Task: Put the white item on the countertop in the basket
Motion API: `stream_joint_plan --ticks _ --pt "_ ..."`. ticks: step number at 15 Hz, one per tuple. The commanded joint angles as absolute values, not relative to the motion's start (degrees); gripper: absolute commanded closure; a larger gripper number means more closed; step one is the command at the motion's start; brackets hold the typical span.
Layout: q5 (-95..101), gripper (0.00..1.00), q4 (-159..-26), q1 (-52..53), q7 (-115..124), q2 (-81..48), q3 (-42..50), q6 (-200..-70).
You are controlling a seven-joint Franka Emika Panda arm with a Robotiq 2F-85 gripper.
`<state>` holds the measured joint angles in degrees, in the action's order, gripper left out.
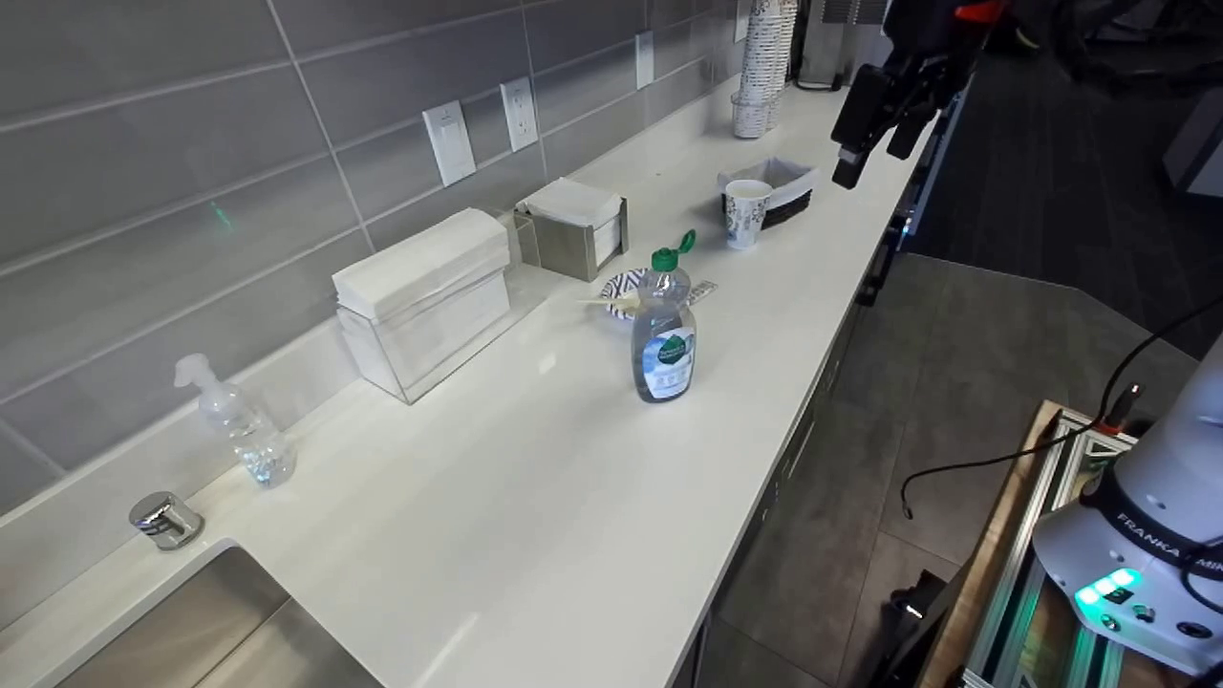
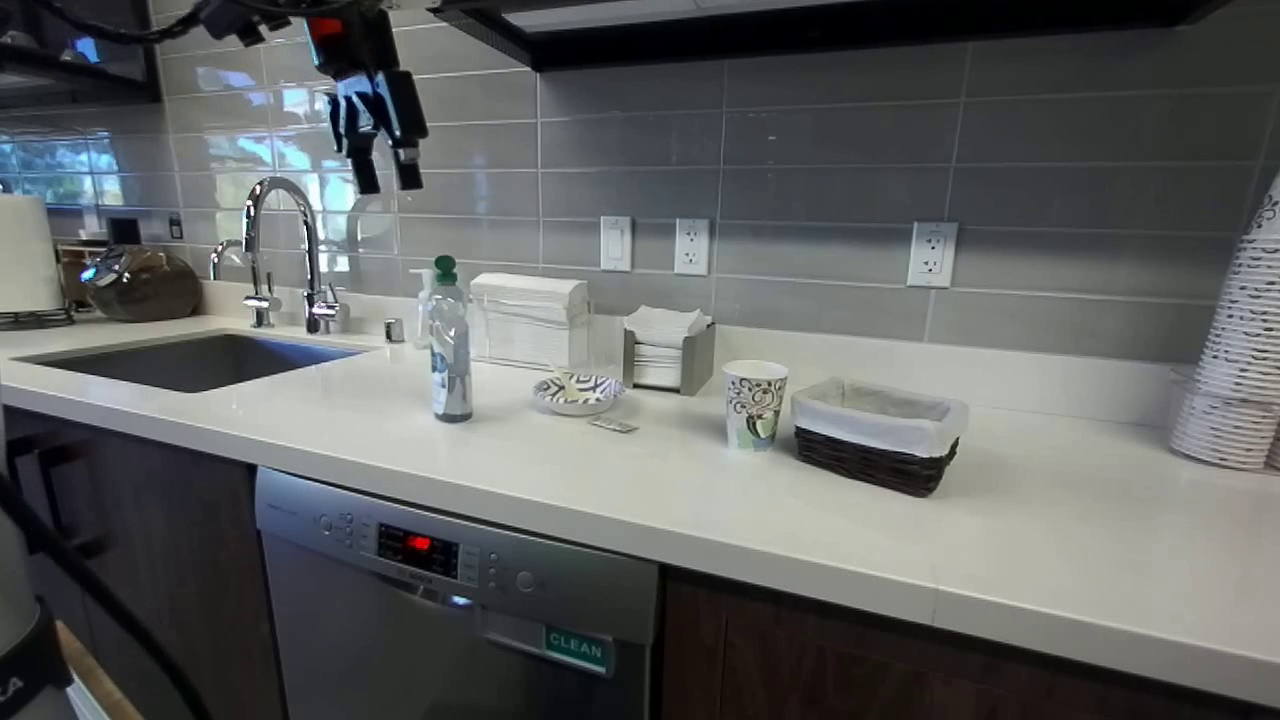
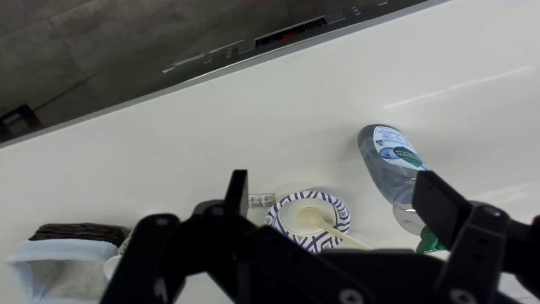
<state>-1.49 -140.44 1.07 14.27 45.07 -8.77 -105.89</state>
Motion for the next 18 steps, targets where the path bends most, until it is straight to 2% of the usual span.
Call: stream_joint_plan --ticks 1,8,13,14,18 --pt "-1.6 0.0 -143.7 3.5 0.2 45.1 -1.2 -109.0" --pt "6.8 0.0 -142.0 3.0 -21.7 35.3 5.0 -111.4" --pt "18.3 0.0 -142.1 0.9 -27.8 26.8 5.7 -128.0" --pt "14.1 0.0 -143.0 2.0 -25.6 30.8 5.3 -122.8" --pt "14.6 0.0 -142.7 1.8 -25.8 29.6 5.3 -124.2"
